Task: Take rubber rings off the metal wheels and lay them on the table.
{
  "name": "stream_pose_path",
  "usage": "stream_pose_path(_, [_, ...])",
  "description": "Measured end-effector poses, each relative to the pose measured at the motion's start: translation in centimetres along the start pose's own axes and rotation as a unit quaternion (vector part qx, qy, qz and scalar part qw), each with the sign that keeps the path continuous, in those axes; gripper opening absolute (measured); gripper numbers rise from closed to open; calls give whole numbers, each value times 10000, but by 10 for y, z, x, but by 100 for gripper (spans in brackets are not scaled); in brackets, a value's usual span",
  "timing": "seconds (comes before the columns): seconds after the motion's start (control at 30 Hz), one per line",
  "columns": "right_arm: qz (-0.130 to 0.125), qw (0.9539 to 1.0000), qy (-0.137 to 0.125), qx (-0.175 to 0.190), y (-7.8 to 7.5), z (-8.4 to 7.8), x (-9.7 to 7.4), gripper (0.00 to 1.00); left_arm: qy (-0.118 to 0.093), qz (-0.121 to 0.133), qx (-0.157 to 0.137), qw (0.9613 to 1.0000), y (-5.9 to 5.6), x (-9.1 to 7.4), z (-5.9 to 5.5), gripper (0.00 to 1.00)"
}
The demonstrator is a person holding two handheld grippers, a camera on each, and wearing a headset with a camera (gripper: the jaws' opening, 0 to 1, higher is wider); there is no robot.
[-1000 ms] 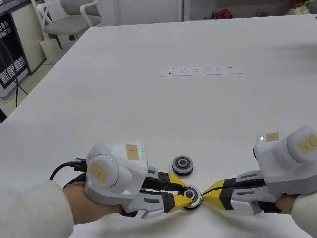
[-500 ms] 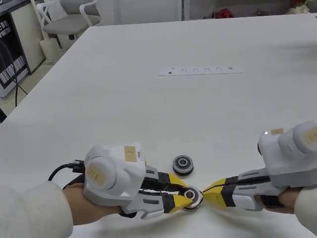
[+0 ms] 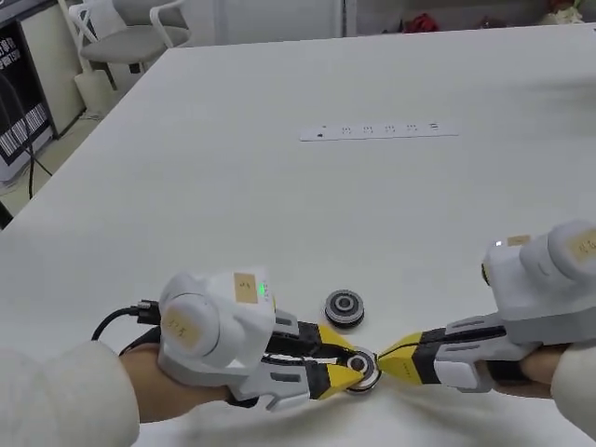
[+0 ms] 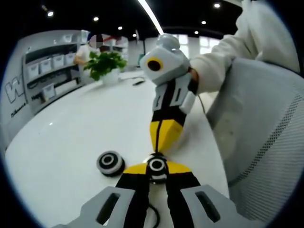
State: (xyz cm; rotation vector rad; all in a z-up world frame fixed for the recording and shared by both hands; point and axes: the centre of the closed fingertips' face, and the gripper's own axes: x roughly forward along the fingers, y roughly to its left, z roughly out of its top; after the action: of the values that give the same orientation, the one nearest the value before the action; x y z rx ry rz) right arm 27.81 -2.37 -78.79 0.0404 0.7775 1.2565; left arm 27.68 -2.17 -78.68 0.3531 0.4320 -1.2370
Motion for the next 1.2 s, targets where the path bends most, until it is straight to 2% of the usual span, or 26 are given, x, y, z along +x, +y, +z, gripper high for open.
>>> stream_pose_path(0.9, [31,10000,-13,-46,4,4,3,0,9,23,27,10000,0,1,1,13])
stream_pose_path(1.2, [108,9999,-91,-99,8,7,5,0,36,61,29,10000,0,1,1,13])
